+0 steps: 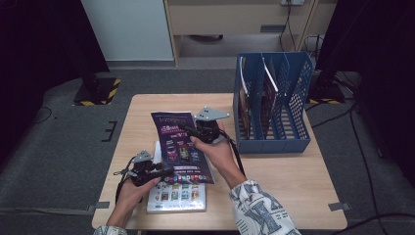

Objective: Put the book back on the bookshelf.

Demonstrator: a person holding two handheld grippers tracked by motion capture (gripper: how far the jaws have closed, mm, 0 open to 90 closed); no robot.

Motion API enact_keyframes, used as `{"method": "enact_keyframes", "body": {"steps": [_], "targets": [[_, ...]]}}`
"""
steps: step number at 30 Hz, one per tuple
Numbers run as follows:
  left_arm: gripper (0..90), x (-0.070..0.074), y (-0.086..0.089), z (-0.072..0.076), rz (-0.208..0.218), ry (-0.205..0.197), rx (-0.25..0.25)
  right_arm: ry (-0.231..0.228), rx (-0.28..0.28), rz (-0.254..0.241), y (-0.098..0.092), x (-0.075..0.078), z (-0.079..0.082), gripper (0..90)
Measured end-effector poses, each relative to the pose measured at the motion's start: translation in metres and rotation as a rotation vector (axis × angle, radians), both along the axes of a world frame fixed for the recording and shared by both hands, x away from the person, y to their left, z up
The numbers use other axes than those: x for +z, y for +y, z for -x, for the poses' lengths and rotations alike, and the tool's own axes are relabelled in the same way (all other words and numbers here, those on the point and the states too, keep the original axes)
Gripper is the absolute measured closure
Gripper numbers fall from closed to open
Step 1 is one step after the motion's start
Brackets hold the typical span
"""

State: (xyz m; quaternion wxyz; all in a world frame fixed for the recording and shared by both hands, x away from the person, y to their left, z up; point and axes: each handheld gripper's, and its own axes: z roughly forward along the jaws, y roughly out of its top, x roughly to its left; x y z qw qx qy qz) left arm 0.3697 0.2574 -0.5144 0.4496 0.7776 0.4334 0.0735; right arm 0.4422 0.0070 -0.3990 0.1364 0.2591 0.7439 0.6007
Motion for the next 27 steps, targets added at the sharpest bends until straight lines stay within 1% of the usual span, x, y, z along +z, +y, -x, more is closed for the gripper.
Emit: {"method": "enact_keyframes", "body": {"steps": [2,4,8,12,13,14,16,17,18,21,24,27], "targets": [[57.8,0.002,0.002,0.000,0.008,0.001,0.014,0.007,0.002,0.007,0.000,0.000,0.000,81.9],[61.8,0.003,0.003,0.000,0.014,0.006,0.019,0.012,0.006,0.008,0.000,-0.001,-0.001,81.8],[64.9,0.005,0.002,0.000,0.005,0.007,0.024,0.022,0.013,0.012,-0.001,-0.001,-0.001,81.6],[67.4,0.007,0.001,0.000,-0.006,0.001,0.023,0.018,0.013,0.025,-0.003,0.000,-0.001,81.0],[67.9,0.007,0.001,0.000,-0.004,-0.001,0.025,0.015,0.012,0.031,-0.003,0.000,-0.001,80.7],[68.3,0.008,0.001,0.000,-0.013,-0.004,0.024,0.015,0.008,0.032,-0.004,0.000,-0.001,80.4],[69.2,0.009,0.000,0.001,-0.017,-0.018,0.029,0.015,0.005,0.034,-0.005,0.001,-0.002,79.6],[69.8,0.010,0.000,0.001,-0.026,-0.026,0.028,0.011,0.001,0.040,-0.006,0.002,-0.002,79.3],[70.3,0.011,0.000,0.001,-0.026,-0.031,0.031,0.007,-0.001,0.043,-0.007,0.002,-0.002,79.0],[71.6,0.013,0.000,0.001,-0.041,-0.056,0.037,0.004,0.002,0.037,-0.010,0.006,-0.003,78.2],[72.6,0.015,0.001,0.002,-0.042,-0.070,0.046,0.005,0.003,0.034,-0.011,0.011,-0.004,77.0],[73.5,0.018,0.003,0.003,-0.052,-0.096,0.060,0.002,0.005,0.027,-0.013,0.014,-0.005,76.9]]}}
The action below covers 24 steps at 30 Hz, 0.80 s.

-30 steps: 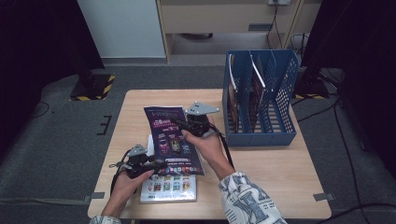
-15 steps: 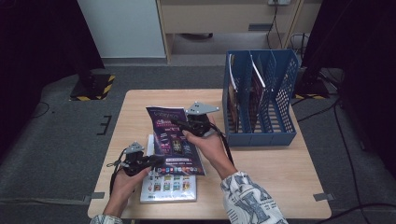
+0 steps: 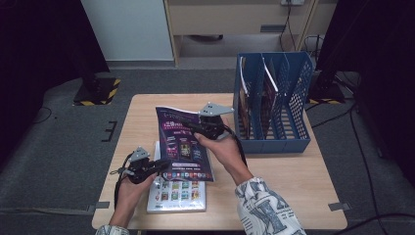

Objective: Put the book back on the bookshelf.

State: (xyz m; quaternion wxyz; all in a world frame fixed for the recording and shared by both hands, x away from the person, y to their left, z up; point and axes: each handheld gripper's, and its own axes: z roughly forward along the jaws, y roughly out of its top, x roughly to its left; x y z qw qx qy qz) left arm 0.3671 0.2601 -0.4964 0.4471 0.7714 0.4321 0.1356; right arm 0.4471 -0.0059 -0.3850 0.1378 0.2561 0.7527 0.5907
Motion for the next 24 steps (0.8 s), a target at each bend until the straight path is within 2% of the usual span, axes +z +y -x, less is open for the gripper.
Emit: {"method": "enact_keyframes", "body": {"steps": [9,16,20,24], "targets": [[75.9,0.0055,0.0050,0.0022,-0.012,-0.048,0.044,-0.012,0.022,-0.031,-0.0004,0.0057,-0.0004,78.7],[76.4,0.0068,0.0046,0.0032,-0.027,-0.063,0.051,-0.019,0.040,-0.044,-0.0006,0.0066,0.0012,78.6],[77.0,0.0088,0.0060,0.0038,-0.026,-0.081,0.059,-0.026,0.024,-0.051,-0.0015,0.0074,0.0009,78.1],[77.2,0.0097,0.0066,0.0045,-0.034,-0.094,0.067,-0.030,0.035,-0.053,-0.0019,0.0085,0.0007,79.6]]}}
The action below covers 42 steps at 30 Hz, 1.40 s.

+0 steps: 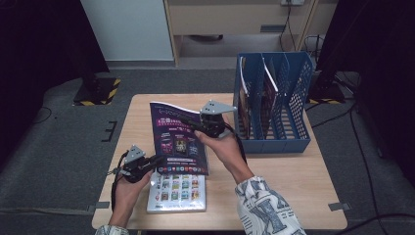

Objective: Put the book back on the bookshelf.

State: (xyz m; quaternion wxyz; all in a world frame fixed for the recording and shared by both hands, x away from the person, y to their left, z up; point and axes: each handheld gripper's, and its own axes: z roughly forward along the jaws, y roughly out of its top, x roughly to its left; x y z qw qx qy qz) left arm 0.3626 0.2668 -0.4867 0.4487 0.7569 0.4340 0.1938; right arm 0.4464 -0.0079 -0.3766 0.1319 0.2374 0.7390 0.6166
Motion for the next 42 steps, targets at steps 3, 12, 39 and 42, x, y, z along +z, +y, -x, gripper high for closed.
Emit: {"method": "enact_keyframes", "body": {"steps": [3,12,39,42], "targets": [[77.5,0.0018,0.0016,0.0007,0.003,-0.017,0.008,-0.008,0.015,-0.010,-0.0005,0.0023,0.0016,80.1],[77.7,0.0020,0.0020,0.0015,-0.013,-0.030,0.008,-0.020,0.050,-0.001,0.0034,0.0048,0.0027,79.4],[78.1,0.0040,0.0022,0.0033,-0.030,-0.063,0.006,-0.006,0.096,-0.021,0.0058,0.0074,-0.0002,76.3],[78.2,0.0045,0.0014,0.0035,-0.034,-0.067,0.006,-0.009,0.102,-0.020,0.0067,0.0084,0.0003,75.9]]}}
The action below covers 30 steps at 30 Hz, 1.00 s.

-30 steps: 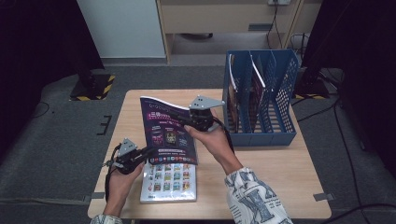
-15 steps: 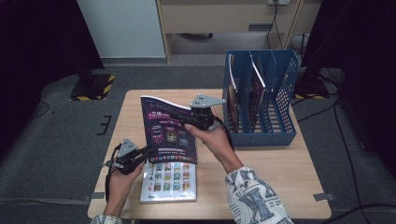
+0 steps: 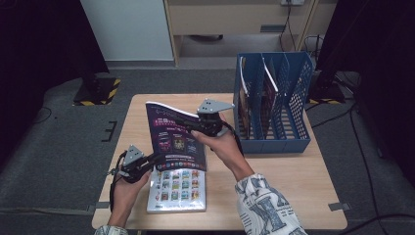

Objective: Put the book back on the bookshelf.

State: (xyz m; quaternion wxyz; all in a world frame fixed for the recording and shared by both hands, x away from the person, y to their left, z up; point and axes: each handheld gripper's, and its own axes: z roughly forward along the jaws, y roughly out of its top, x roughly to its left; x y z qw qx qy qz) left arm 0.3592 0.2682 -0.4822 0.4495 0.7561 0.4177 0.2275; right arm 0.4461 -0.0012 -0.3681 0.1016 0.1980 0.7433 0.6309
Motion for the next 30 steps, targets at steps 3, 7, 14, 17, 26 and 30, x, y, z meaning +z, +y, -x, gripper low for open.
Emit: {"method": "enact_keyframes", "body": {"steps": [3,7,14,17,26,30], "targets": [[78.1,0.000,0.000,0.000,0.003,0.003,0.002,-0.002,-0.003,0.004,0.001,0.000,0.000,77.8],[78.0,-0.001,0.001,0.000,0.002,0.002,0.003,-0.002,-0.007,0.006,0.001,0.000,0.000,81.4],[68.3,-0.005,0.004,-0.001,0.019,-0.004,0.038,-0.004,-0.015,0.006,-0.002,0.002,0.002,82.7],[48.8,-0.008,0.007,-0.003,0.026,0.003,0.067,0.002,-0.020,0.003,-0.004,0.003,0.003,82.6],[17.1,-0.022,0.018,-0.012,-0.004,0.120,0.134,-0.026,-0.119,-0.011,-0.017,0.011,0.000,82.6],[12.3,-0.025,0.019,-0.014,-0.022,0.155,0.142,-0.044,-0.171,-0.010,-0.022,0.012,-0.001,82.6]]}}
